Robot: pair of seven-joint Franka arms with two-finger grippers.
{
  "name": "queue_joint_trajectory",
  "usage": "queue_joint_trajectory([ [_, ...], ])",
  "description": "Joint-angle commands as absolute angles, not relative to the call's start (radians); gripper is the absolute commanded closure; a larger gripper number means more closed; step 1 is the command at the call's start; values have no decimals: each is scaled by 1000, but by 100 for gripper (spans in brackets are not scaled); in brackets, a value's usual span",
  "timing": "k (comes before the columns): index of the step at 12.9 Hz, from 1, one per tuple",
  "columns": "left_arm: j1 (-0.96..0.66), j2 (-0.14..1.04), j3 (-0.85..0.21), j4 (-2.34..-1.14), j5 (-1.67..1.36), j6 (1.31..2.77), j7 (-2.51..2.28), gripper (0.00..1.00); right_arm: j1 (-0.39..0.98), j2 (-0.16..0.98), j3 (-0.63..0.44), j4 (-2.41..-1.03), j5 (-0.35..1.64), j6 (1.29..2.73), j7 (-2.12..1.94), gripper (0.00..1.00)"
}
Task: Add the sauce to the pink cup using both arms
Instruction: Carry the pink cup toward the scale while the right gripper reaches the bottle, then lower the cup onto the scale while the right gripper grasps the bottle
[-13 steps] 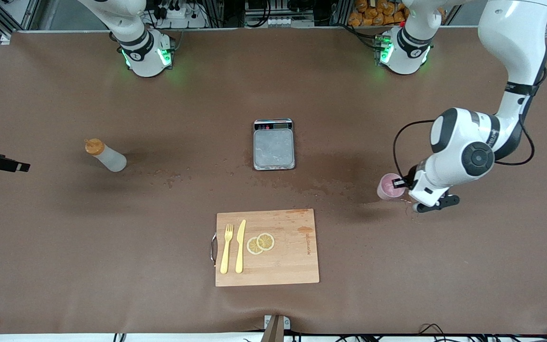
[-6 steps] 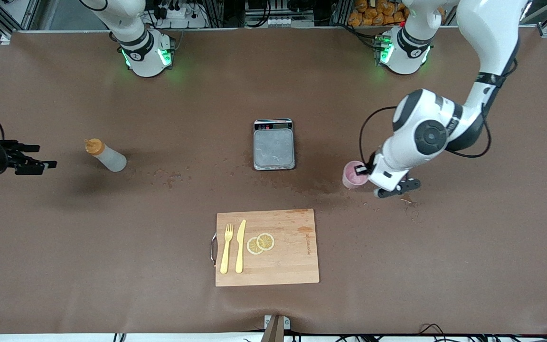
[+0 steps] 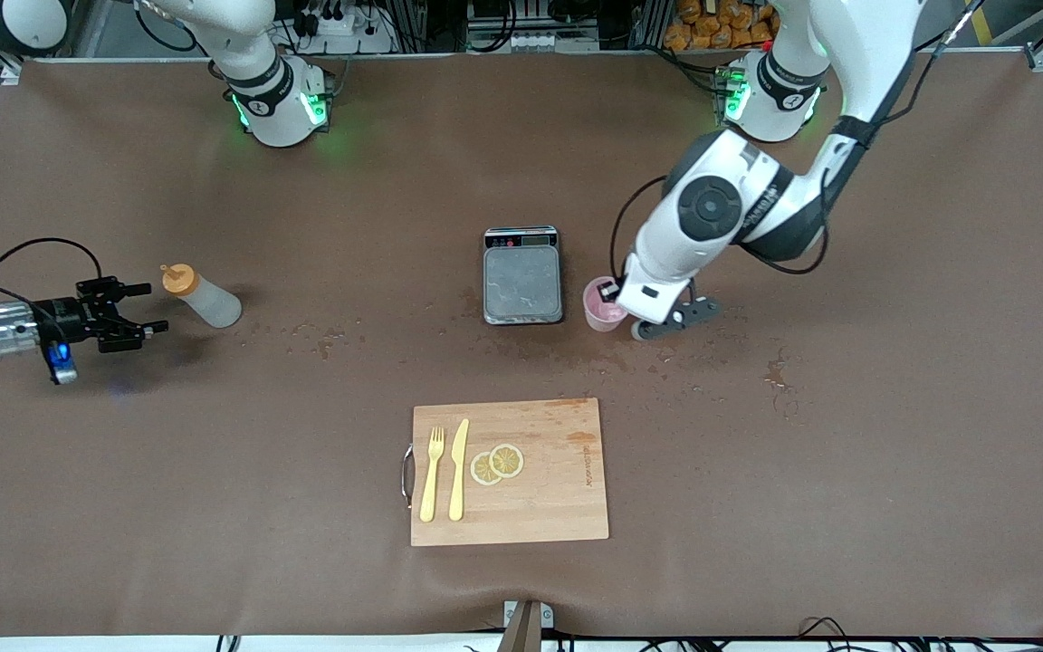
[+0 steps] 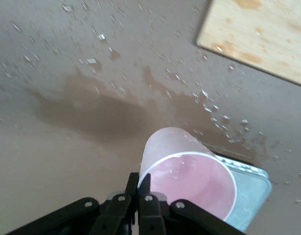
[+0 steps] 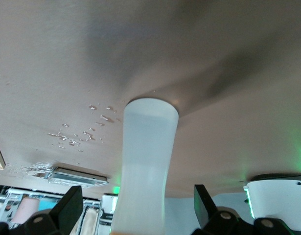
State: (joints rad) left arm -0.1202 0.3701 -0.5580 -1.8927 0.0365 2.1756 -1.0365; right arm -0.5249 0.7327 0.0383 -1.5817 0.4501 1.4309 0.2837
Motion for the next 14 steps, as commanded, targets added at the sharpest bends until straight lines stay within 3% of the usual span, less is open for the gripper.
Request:
queue_joint_trajectory([
  [1, -195, 376, -552, -1865, 48, 2169, -1149, 100, -545, 776, 55, -1569, 503, 1407, 308, 0],
  [6, -314, 414, -552, -1856, 55, 2242, -1337, 100, -535, 807, 57, -1615, 528, 1411, 293, 3],
  [8, -334, 436, -552, -1856, 58, 2279, -1368, 100, -531, 807, 57, -1624, 548, 1404, 293, 20],
  [9, -350, 448, -551, -1856, 58, 2301, -1387, 100, -532, 805, 58, -1634, 554, 1399, 293, 38],
  [10, -360, 454, -548, -1859, 60, 2310, -1391, 100, -532, 805, 61, -1632, 554, 1387, 293, 66],
  [11, -367, 463, -546, -1864, 63, 2324, -1393, 100, -537, 804, 61, -1631, 554, 1381, 293, 82],
  [14, -371, 483, -545, -1867, 84, 2356, -1419, 100, -537, 802, 61, -1629, 554, 1379, 293, 87],
])
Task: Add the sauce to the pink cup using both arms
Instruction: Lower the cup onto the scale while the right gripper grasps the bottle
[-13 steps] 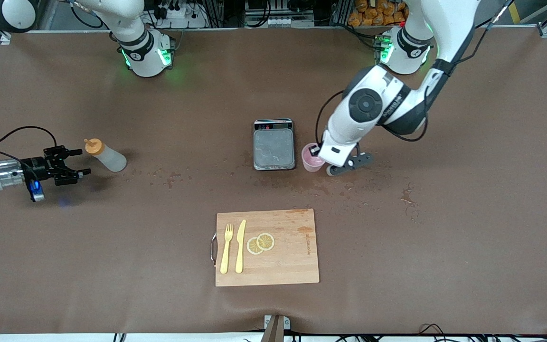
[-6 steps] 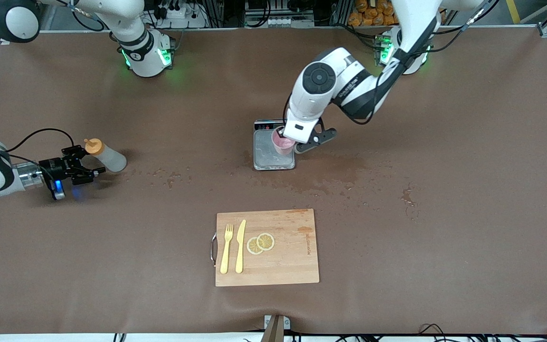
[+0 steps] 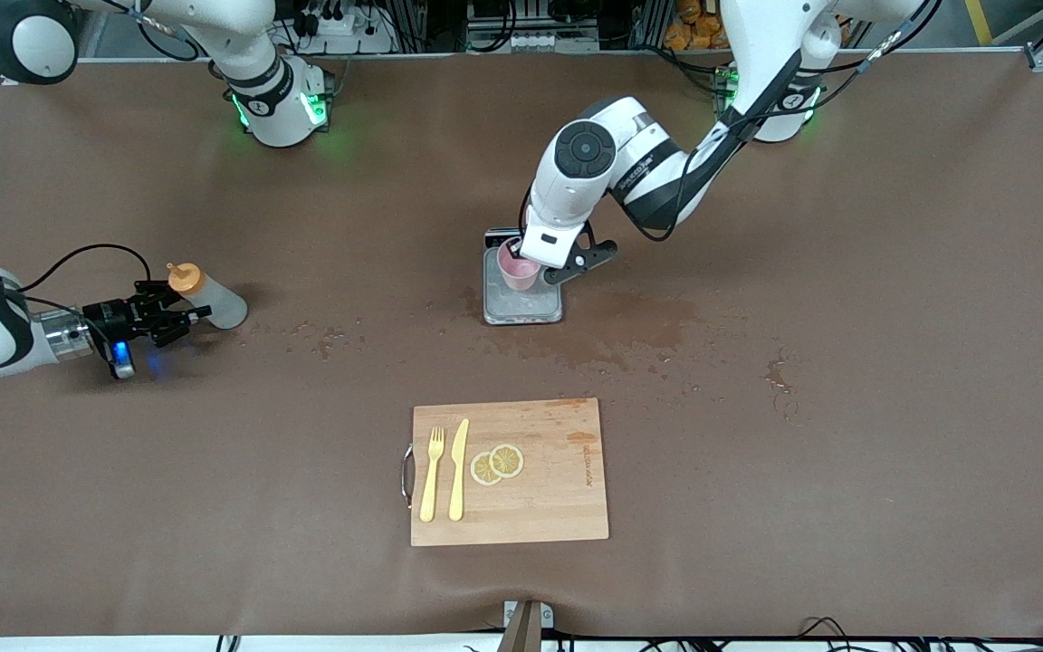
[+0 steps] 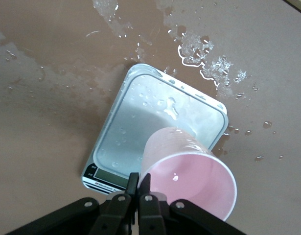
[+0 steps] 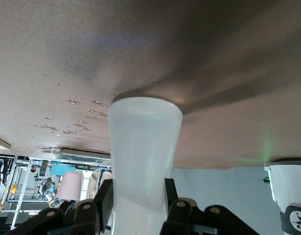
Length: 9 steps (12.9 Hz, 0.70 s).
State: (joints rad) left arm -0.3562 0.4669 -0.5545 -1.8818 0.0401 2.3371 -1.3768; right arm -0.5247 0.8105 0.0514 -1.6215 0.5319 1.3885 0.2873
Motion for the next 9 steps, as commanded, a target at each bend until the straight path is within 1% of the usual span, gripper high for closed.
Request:
queue_joint_trajectory([
  [1, -371, 492, -545, -1867, 122, 2356, -1427, 100, -535, 799, 61, -1626, 554, 1374, 293, 86],
  [3, -371, 511, -545, -1861, 156, 2358, -1466, 100, -529, 790, 63, -1582, 557, 1312, 314, 86],
  [5, -371, 518, -545, -1861, 163, 2359, -1468, 100, -522, 788, 64, -1522, 583, 1237, 418, 87],
  [9, -370, 522, -546, -1858, 163, 2361, -1496, 100, -476, 735, 75, -1519, 587, 1230, 569, 85],
])
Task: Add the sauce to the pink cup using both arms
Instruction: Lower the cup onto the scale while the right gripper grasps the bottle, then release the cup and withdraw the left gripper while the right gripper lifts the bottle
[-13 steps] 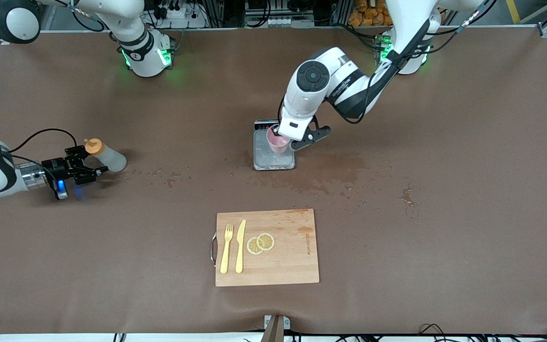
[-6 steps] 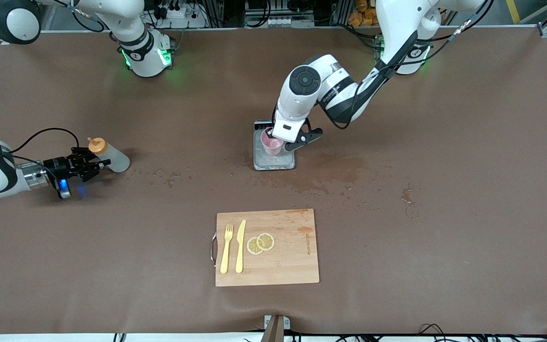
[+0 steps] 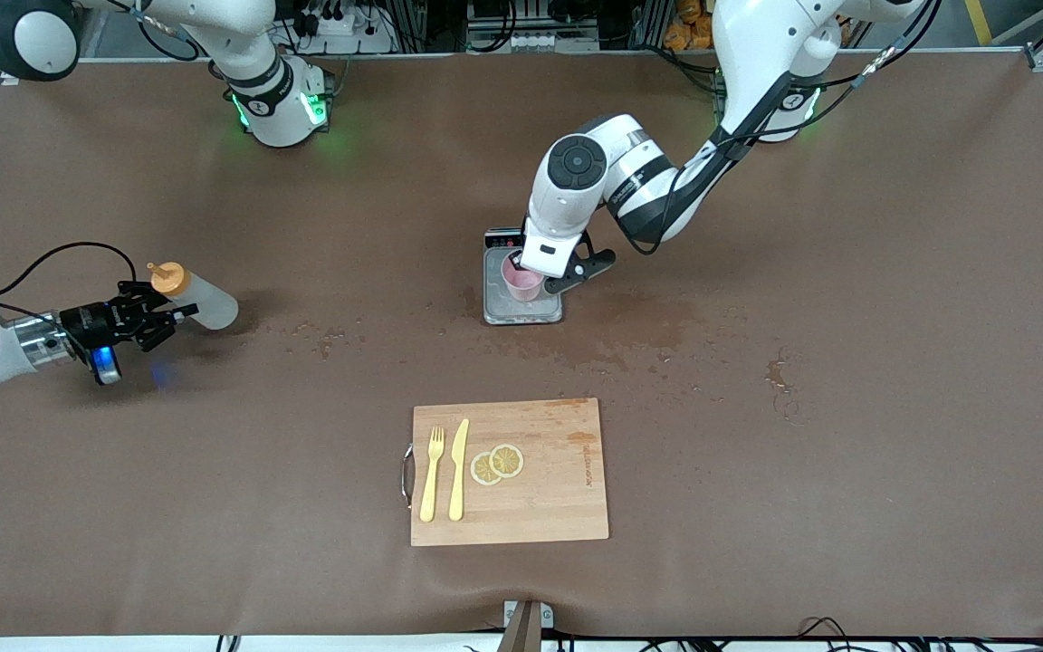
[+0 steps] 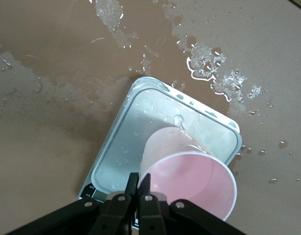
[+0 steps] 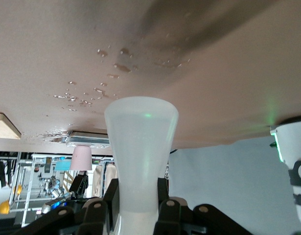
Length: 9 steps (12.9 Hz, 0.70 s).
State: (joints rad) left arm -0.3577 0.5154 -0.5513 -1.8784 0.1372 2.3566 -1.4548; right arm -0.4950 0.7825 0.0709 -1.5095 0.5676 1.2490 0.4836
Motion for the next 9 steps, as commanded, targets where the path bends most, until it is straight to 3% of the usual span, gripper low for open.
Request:
queue_joint_trajectory([
  [1, -370, 522, -546, -1858, 163, 2362, -1497, 84, -453, 706, 80, -1519, 589, 1230, 624, 85],
  [2, -367, 522, -546, -1858, 163, 2362, -1496, 54, -424, 672, 78, -1520, 588, 1233, 685, 85],
  [3, -361, 519, -546, -1858, 163, 2361, -1485, 1, -387, 642, 77, -1520, 586, 1235, 751, 85],
  [6, -336, 458, -545, -1856, 164, 2338, -1456, 0, -298, 580, 77, -1514, 578, 1247, 906, 85],
  [9, -221, 335, -551, -1783, 163, 2138, -1279, 0, -168, 534, 74, -1497, 546, 1282, 1107, 85],
])
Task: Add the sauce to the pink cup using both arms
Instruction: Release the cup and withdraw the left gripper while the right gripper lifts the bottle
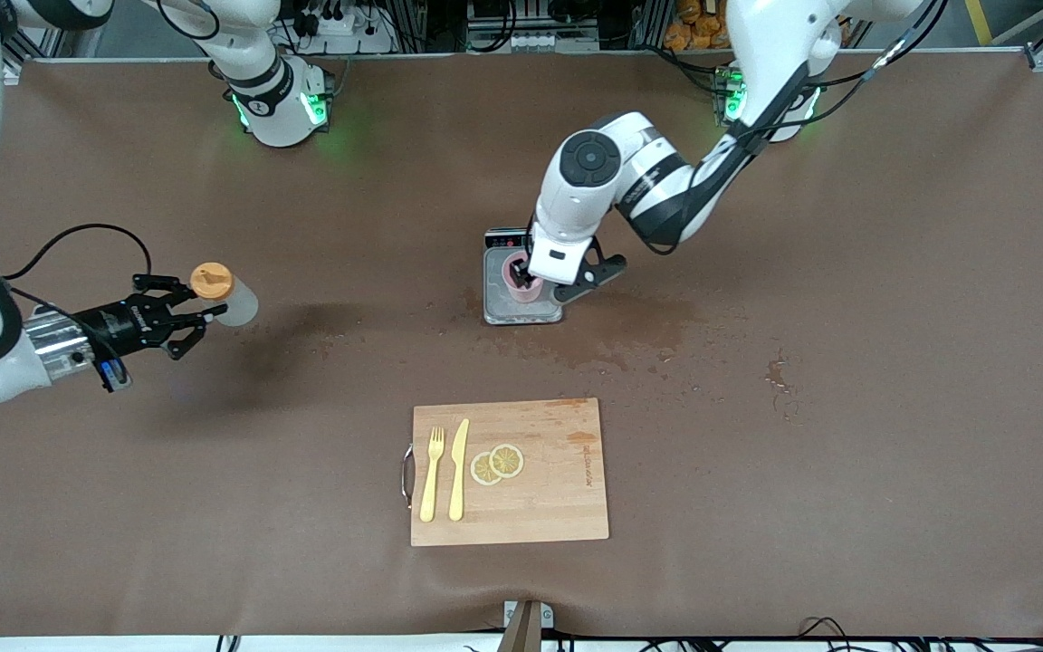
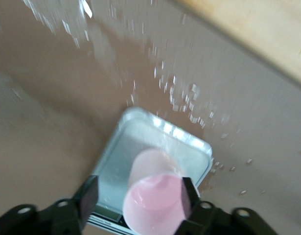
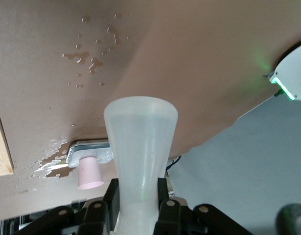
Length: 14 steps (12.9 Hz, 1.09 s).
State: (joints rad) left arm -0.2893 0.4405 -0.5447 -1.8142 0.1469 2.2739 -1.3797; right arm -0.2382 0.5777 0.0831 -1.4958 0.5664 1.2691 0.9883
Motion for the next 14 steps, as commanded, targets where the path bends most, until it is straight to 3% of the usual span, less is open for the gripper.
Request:
queue_joint_trajectory([
  [1, -180, 322, -549, -1723, 163, 2049, -1187, 0, -119, 528, 74, -1471, 514, 1285, 1188, 85],
  [4, -46, 310, -549, -1574, 163, 1853, -920, 0, 38, 537, 74, -1395, 412, 1289, 1443, 85],
  [9, 178, 221, -555, -1555, 140, 1833, -712, 0, 218, 555, 74, -1373, 253, 1310, 1679, 86],
  [13, 216, 129, -543, -1546, 110, 1740, -620, 0, 363, 620, 72, -1321, 152, 1309, 1885, 87],
  [14, 213, 100, -496, -1548, 94, 1708, -561, 0, 377, 624, 72, -1310, 149, 1305, 1903, 87],
])
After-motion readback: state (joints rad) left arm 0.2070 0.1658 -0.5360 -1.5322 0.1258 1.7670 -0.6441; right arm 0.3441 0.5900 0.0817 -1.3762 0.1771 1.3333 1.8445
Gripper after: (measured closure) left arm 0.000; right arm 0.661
